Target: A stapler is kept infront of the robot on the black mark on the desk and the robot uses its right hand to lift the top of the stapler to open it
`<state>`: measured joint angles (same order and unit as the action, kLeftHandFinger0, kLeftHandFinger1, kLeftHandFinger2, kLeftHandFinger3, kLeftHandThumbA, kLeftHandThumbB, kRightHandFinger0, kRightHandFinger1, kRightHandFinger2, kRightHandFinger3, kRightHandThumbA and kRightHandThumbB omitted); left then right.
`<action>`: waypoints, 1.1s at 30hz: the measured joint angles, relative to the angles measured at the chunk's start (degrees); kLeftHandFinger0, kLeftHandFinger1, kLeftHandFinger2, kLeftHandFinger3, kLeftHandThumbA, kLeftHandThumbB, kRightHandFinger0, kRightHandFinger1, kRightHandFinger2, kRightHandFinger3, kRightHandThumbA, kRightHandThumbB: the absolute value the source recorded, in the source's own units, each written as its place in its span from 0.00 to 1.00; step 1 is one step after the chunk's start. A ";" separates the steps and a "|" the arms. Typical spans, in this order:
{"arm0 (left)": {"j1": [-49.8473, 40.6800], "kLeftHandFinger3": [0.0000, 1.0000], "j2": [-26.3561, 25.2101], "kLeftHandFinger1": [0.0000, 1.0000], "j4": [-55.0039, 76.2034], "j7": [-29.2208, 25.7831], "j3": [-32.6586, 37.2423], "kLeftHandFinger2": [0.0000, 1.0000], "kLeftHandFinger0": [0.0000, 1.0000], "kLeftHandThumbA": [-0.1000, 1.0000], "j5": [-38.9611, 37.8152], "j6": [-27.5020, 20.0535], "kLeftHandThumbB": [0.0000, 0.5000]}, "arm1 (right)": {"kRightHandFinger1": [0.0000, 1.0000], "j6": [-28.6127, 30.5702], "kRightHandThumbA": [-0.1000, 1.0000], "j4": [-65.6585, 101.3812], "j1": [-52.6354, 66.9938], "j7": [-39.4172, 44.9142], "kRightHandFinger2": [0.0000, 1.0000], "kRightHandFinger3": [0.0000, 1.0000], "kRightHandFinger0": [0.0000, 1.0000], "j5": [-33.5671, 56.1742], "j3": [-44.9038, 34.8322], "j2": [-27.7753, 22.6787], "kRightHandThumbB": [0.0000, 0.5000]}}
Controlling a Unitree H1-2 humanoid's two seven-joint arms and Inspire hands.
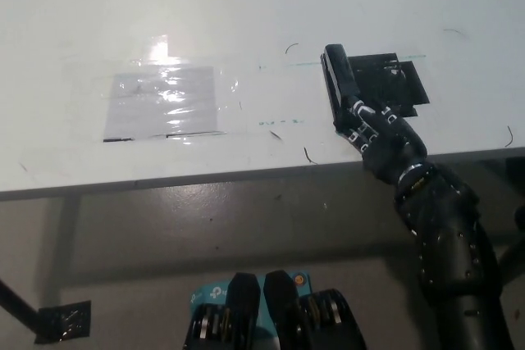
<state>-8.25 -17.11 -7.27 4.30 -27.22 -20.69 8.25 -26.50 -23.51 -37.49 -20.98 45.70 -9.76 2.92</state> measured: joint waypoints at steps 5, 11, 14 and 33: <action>0.04 0.97 0.00 0.62 -0.29 0.00 0.12 0.80 0.58 0.46 0.05 -0.08 0.30 | 0.72 0.00 0.76 2.38 1.39 -1.00 0.89 1.00 0.64 1.73 1.40 -0.71 0.00; 0.29 0.96 0.00 0.59 0.09 -0.11 0.14 0.76 0.53 0.44 0.02 0.16 0.27 | 0.72 -0.26 0.81 9.02 4.07 -3.44 0.89 1.00 0.63 6.48 3.36 -4.37 0.00; 0.45 1.00 -0.07 0.62 -0.40 -0.08 0.13 0.80 0.57 0.46 0.03 0.09 0.29 | 0.68 -0.33 0.83 12.65 5.80 -4.69 0.86 1.00 0.60 9.09 3.33 -7.02 0.00; 0.53 0.95 -0.62 0.60 0.60 -0.14 0.31 0.77 0.55 0.44 0.09 0.34 0.31 | 0.50 1.48 0.61 23.63 19.12 -6.31 0.60 0.85 0.47 9.14 -3.75 -11.48 0.01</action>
<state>-7.72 -17.73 -6.67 4.16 -26.91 -20.60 8.59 -25.01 0.12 -18.38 -27.29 54.85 -13.51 -8.56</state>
